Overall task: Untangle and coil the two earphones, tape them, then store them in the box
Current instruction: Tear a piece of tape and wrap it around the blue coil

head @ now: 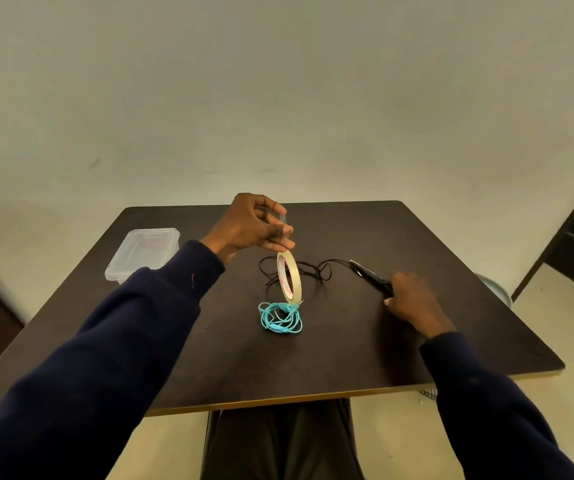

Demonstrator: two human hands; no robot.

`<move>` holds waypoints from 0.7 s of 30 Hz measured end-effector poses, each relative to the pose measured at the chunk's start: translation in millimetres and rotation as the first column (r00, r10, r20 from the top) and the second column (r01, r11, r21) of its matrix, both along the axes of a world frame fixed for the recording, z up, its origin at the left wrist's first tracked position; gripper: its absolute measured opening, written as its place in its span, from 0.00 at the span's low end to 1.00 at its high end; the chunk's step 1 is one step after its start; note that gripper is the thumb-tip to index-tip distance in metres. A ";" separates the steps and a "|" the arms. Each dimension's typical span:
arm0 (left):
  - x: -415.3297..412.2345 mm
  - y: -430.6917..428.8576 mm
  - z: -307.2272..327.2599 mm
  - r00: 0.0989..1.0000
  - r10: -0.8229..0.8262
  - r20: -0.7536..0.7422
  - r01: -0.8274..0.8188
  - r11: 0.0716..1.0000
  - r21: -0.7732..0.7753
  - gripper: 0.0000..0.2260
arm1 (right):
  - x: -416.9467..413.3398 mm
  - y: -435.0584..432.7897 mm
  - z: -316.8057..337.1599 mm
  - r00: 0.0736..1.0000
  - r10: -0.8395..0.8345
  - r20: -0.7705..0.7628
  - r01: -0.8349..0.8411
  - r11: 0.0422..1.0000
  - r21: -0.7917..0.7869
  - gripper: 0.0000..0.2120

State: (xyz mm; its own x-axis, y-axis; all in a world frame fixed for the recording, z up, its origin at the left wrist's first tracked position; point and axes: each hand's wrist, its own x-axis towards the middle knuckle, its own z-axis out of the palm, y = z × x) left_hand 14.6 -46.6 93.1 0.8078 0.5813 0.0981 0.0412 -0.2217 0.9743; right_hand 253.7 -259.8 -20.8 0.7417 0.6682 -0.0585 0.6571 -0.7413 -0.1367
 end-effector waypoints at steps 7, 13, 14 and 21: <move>-1.0 6.5 0.9 1.000 -0.016 0.022 0.016 1.000 0.019 0.15 | 10.9 2.3 8.3 0.995 -0.019 -0.096 0.020 1.000 0.010 0.25; -7.5 15.0 1.3 1.000 -0.002 0.015 0.001 0.998 0.067 0.16 | 16.3 3.0 9.2 0.978 -0.005 -0.208 0.012 0.999 0.034 0.26; -9.0 17.2 1.5 1.000 -0.001 0.017 0.000 0.997 0.071 0.17 | 13.8 3.6 9.8 0.978 0.009 -0.207 -0.002 0.999 0.033 0.24; -19.6 30.2 -2.3 1.000 0.011 0.013 -0.012 0.998 0.068 0.16 | -31.6 17.4 26.3 0.908 0.198 -0.370 -0.063 0.936 0.346 0.07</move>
